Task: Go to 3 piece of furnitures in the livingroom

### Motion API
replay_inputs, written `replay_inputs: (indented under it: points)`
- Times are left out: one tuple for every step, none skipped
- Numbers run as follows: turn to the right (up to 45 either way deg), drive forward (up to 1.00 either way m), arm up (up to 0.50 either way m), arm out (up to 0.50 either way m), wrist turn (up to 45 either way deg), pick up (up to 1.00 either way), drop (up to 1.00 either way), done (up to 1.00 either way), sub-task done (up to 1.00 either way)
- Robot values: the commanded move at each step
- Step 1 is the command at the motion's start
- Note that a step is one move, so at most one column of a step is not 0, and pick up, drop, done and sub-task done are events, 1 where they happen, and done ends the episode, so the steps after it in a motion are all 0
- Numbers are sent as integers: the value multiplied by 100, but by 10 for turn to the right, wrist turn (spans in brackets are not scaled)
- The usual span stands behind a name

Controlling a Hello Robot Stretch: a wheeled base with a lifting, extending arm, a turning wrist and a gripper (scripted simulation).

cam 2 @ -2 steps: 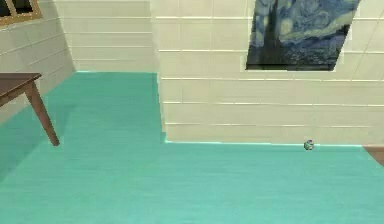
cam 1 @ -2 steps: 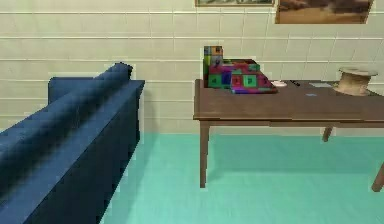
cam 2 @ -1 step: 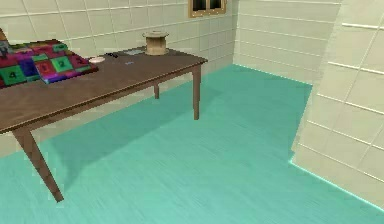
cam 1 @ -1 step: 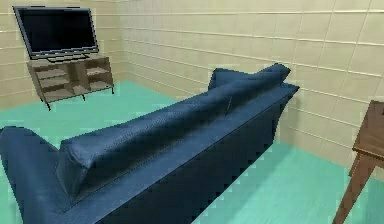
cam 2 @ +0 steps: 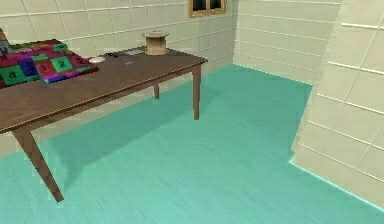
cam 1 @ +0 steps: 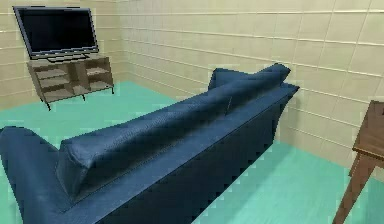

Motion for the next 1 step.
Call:
replay_inputs:
  points:
    - [450, 0, 0, 0, 0, 0, 0, 0, 0]
